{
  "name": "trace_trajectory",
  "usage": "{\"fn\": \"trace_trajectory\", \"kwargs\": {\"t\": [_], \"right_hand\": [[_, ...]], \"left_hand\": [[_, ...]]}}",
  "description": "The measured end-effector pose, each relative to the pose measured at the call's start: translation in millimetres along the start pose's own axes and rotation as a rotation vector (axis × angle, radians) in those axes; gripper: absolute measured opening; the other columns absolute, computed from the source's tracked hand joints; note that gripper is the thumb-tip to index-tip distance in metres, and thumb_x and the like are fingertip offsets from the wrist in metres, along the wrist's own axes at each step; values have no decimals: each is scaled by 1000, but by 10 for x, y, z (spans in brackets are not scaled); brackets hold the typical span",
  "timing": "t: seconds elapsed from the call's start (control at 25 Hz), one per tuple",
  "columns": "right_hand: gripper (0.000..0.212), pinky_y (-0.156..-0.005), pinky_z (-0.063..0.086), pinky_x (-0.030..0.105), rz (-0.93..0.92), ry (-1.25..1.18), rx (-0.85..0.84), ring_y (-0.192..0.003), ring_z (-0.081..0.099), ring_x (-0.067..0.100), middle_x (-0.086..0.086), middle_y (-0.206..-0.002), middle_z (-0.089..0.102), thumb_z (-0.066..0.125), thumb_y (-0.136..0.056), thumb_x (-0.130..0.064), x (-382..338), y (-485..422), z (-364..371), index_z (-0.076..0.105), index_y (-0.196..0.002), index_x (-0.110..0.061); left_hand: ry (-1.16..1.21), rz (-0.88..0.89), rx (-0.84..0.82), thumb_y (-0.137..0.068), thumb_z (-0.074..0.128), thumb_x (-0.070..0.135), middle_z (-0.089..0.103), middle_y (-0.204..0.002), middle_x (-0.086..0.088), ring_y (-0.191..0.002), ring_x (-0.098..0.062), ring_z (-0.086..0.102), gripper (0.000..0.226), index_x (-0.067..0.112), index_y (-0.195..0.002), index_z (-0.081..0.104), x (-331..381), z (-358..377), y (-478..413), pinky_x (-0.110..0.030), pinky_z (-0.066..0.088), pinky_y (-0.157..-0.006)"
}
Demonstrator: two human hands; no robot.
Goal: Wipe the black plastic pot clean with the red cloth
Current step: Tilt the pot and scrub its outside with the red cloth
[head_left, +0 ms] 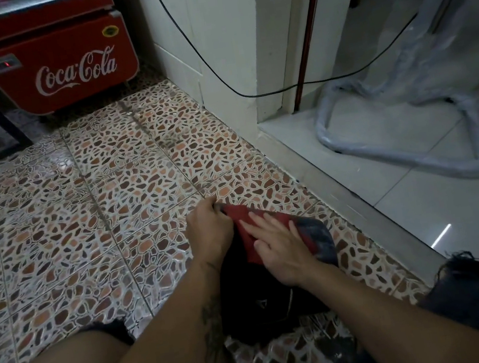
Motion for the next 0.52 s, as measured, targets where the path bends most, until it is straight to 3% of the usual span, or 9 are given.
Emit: {"fn": "trace_trajectory", "kwargs": {"t": [0.12,0.2,0.4,0.52], "right_hand": [[63,-123,-12,56,-25,115,36,-156,-6,10,-14,-172,1,19,-98,-45,141,217,45,9,-160,-47],[64,-121,-13,61,59,183,59,-156,-8,12,-9,-172,-1,14,-98,-50,313,210,19,1,-160,-44],[61,-116,-8,74,483,175,-29,-156,10,26,3,-171,17,9,-104,-42,441,-329,-302,17,-163,-28],[64,-117,-11,70,301,144,-76,-156,9,23,-1,-171,16,9,-99,-42,42,-551,-106,15,-162,-35]], "left_hand": [[27,-19,-10,-93,51,15,72,-113,-9,-105,-29,63,30,16,-115,72,-25,3,2,-26,40,-86],[96,-60,-20,-94,51,15,70,-121,-5,-113,-25,61,35,18,-124,69,-58,7,28,-25,40,-94],[210,-107,-1,-94,51,15,68,-126,-2,-117,-20,60,37,17,-127,68,-165,46,48,-23,39,-98],[197,-109,71,-92,52,13,72,-118,0,-104,-17,65,35,19,-122,71,-195,36,37,-26,47,-95]]}}
Point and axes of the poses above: each hand's wrist, its own y-axis away from the middle knuckle, its own z-axis out of the palm, x = y × z, the point moved 4 cm from there along -y, towards the middle knuckle
